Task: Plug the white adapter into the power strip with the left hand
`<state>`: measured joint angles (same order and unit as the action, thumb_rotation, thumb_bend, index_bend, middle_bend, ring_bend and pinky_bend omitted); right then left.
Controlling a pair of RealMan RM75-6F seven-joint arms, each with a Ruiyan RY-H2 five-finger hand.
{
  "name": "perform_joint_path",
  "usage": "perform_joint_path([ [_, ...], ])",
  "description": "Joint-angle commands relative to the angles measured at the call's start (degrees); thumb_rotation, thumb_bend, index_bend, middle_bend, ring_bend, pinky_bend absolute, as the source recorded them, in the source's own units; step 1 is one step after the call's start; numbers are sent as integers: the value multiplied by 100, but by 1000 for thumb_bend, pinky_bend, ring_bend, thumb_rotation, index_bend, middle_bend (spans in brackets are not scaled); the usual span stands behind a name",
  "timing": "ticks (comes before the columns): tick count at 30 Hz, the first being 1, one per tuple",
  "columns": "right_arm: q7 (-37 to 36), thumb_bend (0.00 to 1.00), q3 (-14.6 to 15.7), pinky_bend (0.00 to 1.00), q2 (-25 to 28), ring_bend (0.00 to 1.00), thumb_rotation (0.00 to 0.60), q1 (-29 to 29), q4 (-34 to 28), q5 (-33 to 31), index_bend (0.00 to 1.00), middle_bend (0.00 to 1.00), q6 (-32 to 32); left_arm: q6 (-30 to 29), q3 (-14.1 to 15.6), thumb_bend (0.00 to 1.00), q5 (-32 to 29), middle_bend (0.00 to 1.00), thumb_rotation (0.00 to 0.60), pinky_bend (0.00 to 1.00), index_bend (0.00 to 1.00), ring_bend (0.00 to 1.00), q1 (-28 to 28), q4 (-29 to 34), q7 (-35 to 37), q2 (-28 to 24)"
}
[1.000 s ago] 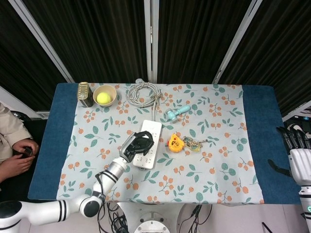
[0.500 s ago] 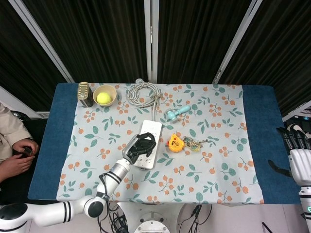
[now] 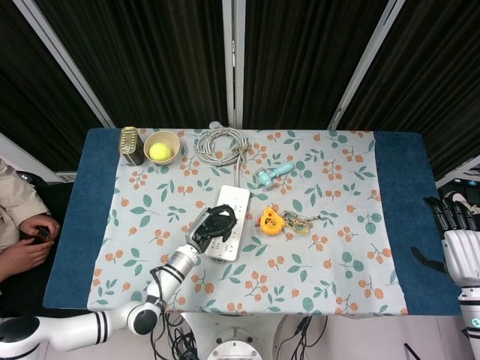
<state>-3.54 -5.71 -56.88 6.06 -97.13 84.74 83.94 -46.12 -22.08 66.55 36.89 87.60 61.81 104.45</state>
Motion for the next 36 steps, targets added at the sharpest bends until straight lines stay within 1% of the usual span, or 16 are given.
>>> perform_joint_path([
  [1, 7, 118, 5, 0, 0, 0, 600, -9, -4, -5, 74, 90, 7, 37, -17, 420, 29, 838, 600, 808, 763, 773, 26, -14, -4, 23],
  [20, -82, 119, 11, 0, -19, 0, 600, -44, 70, -30, 74, 90, 24, 262, -99, 420, -31, 831, 600, 803, 763, 769, 203, -185, -211, 252],
  [36, -106, 119, 11, 0, -19, 0, 600, -59, 84, -34, 74, 90, 34, 443, -129, 420, -154, 830, 600, 800, 762, 768, 160, -236, -240, 238],
])
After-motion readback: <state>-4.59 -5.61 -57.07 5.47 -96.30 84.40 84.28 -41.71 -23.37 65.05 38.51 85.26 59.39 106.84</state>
